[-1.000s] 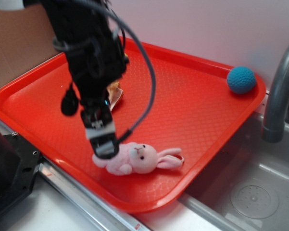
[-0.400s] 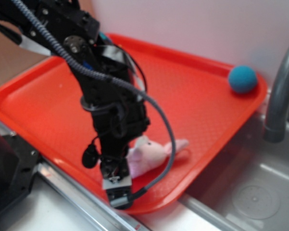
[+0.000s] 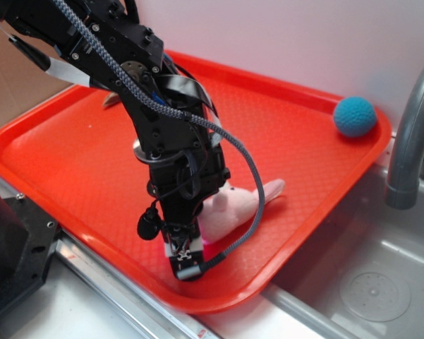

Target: Grab the pink bunny.

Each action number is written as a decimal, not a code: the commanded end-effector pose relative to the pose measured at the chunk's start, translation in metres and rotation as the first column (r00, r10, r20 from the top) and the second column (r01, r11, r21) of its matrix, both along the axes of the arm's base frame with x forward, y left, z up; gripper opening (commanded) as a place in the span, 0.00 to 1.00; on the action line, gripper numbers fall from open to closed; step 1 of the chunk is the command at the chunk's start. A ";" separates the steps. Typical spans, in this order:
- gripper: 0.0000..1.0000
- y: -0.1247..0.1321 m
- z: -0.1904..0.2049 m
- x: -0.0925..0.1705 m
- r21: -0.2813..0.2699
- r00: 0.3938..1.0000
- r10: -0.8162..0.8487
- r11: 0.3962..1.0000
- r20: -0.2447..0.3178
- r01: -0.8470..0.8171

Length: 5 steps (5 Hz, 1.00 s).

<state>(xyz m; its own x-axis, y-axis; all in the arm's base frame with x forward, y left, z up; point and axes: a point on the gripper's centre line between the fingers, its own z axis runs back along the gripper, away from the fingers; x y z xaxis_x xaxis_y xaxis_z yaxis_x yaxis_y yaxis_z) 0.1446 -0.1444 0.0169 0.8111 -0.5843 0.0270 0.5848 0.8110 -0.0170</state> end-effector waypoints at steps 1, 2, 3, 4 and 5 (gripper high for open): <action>0.00 0.040 0.057 -0.002 -0.056 0.976 0.219 0.975 0.020 -0.217; 0.00 0.072 0.095 -0.002 -0.099 0.930 0.368 0.925 -0.002 -0.366; 0.00 0.113 0.138 -0.012 -0.110 0.825 0.566 0.820 0.003 -0.562; 0.00 0.137 0.170 -0.022 -0.062 0.663 0.748 0.662 0.013 -0.747; 0.00 0.137 0.207 -0.021 -0.105 0.646 0.758 0.652 0.085 -0.751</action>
<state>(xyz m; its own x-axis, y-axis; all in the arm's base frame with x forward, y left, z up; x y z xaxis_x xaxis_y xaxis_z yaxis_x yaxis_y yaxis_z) 0.1355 0.0032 0.2177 0.9633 0.2369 0.1264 -0.2327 0.9714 -0.0474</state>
